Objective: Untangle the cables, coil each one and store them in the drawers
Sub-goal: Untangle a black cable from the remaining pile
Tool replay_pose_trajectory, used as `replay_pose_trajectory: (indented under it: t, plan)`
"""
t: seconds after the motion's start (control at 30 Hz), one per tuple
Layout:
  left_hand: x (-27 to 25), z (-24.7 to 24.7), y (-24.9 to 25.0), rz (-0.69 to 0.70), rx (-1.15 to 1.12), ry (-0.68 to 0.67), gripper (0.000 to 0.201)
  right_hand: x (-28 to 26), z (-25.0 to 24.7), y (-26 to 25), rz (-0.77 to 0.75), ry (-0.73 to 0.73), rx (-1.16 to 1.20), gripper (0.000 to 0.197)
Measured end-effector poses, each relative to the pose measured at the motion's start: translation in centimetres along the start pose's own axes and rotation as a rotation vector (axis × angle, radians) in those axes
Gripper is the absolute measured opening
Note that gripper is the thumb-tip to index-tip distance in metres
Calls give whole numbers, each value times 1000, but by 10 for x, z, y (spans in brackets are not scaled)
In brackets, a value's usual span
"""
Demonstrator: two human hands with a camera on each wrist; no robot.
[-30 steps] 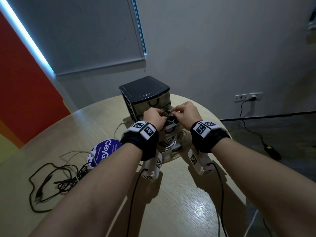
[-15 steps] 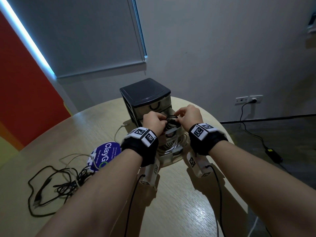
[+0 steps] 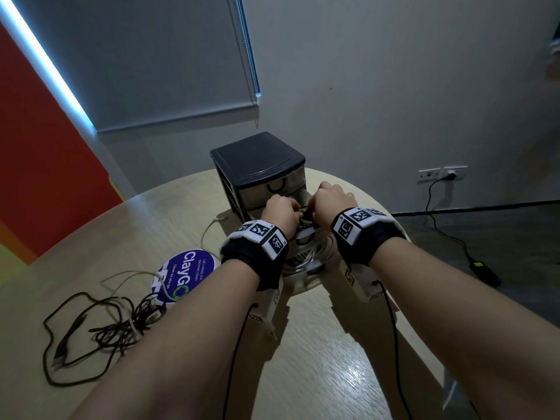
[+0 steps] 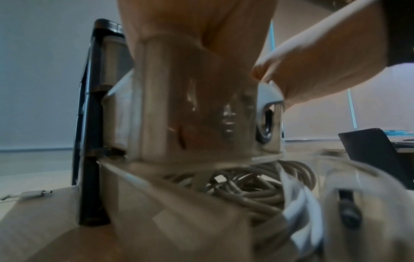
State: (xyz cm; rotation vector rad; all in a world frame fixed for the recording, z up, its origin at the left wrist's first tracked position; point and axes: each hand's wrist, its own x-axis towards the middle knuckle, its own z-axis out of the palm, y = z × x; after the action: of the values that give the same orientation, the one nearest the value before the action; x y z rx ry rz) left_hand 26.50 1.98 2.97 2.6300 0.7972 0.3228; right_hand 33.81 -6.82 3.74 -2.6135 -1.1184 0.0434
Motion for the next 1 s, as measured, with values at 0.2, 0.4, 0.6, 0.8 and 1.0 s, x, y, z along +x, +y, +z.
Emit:
replay_pose_trajectory:
  t: [0.2,0.4,0.6,0.8,1.0]
  plan:
    - [-5,5,3,46,143,26,22,0,3,10,-131,56,-59,26]
    - [-5,2,5,76,145,28,18,-2,5,9,-150,83,-41,33]
    - [-6,1,8,19,97,81,18,-1,7,10,-132,8,-102,33]
    - [-2,4,9,-52,30,118,20,-1,6,9,-140,-42,-137,37]
    - [-7,1,5,-39,55,69,28,-6,10,12,-94,84,159,34]
